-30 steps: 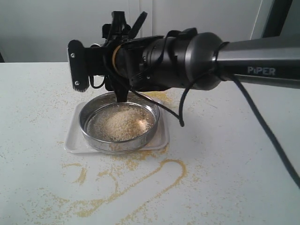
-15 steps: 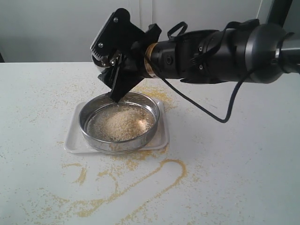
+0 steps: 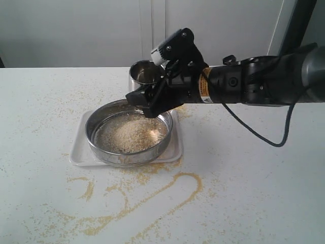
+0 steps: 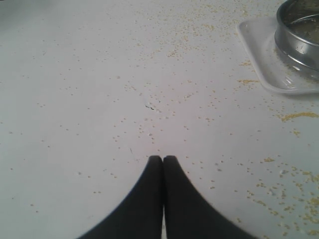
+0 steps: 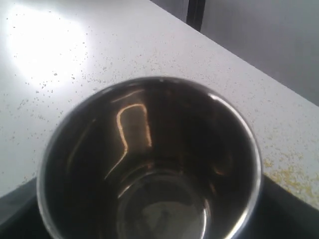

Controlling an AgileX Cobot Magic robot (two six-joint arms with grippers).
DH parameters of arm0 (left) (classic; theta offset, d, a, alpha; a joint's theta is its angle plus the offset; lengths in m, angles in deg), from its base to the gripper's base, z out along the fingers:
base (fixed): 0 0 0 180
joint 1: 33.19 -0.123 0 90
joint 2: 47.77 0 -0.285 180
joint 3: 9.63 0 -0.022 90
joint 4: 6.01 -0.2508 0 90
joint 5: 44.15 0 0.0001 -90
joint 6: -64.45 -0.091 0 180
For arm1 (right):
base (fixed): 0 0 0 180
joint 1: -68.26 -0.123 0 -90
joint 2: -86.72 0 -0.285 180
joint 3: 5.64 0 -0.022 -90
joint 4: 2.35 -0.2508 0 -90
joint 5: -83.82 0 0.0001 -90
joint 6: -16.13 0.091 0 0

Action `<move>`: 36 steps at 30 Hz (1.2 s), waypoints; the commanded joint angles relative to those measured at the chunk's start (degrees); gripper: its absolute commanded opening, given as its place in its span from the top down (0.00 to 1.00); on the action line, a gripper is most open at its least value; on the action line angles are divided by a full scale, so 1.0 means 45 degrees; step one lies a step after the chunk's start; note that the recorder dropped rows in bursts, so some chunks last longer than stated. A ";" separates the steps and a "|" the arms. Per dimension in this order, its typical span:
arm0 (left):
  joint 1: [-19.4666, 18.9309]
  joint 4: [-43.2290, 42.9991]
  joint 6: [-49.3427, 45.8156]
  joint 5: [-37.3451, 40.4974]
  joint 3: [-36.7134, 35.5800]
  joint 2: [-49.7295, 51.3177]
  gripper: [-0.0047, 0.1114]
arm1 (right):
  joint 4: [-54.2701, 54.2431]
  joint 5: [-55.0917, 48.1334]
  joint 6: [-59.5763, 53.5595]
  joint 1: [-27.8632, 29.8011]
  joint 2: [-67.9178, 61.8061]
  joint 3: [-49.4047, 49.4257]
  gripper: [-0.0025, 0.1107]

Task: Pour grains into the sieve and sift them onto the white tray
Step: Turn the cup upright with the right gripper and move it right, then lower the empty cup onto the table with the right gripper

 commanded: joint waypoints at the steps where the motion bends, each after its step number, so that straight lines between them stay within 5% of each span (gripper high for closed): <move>1: 0.0028 0.0159 0.0000 0.0008 -0.0049 -0.0053 0.96 | -0.1508 0.1113 -0.0103 0.0924 0.0180 0.0794 0.98; 15: 0.0028 0.0159 0.0000 0.0008 -0.0049 -0.0053 0.96 | -0.3302 -0.0026 -0.2041 0.2498 0.0632 0.2340 0.98; 36: 0.0028 0.0159 0.0000 0.0008 -0.0049 -0.0053 0.96 | -0.6244 0.2918 -0.4275 0.3750 -0.1373 0.2999 0.98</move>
